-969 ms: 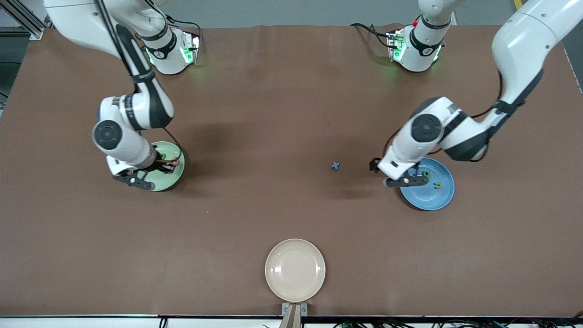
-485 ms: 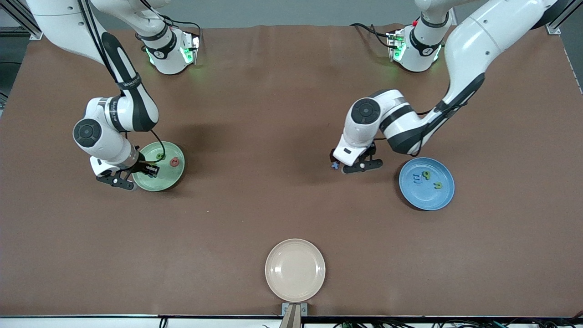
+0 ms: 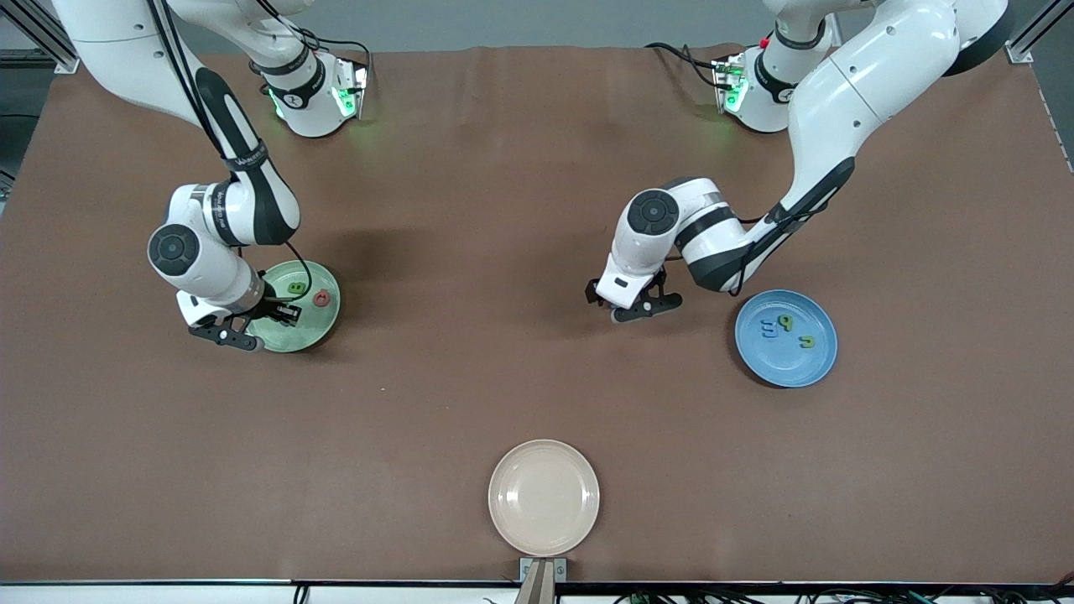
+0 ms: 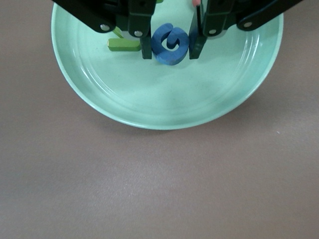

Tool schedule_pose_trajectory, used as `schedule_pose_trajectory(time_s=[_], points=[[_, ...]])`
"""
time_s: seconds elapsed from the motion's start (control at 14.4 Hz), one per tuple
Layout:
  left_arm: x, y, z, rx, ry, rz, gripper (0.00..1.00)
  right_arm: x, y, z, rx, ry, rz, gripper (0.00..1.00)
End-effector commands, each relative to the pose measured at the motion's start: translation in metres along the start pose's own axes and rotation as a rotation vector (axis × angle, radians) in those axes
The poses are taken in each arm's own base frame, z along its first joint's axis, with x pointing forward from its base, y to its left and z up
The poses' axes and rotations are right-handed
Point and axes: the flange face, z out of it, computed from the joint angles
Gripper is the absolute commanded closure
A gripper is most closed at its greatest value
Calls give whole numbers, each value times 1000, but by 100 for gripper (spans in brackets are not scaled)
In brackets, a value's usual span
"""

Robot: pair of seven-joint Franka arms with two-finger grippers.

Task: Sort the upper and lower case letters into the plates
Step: 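Drop the c on the green plate while the left gripper grasps the cross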

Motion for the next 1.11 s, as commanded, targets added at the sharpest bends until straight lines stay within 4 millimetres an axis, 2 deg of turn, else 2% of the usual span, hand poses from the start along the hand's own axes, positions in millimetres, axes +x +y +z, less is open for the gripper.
schedule_pose_trajectory(time_s=[0.0,0.14,0.35,0.69,0.76,0.83,0.9,1.04], points=[[4,10,6,-5,0,-15,0,-4,0,3,-4,-10,-5,97],[3,9,11,0,-9,-16,3,-7,-1,7,-7,-22,-6,95],[5,7,13,2,-9,-20,16,-12,-4,10,-12,-53,-11,95],[13,5,18,3,-9,-34,26,-14,-12,10,-3,-57,-16,92],[13,7,19,2,-11,-33,30,-14,-11,10,-5,-62,-14,81],[12,8,19,1,-11,-32,33,-14,-11,9,-8,-72,-19,49],[10,7,20,4,-14,-30,35,-13,-10,7,-7,-72,-17,0],[9,6,21,7,-16,-31,35,-11,-11,2,-5,-65,-17,0]])
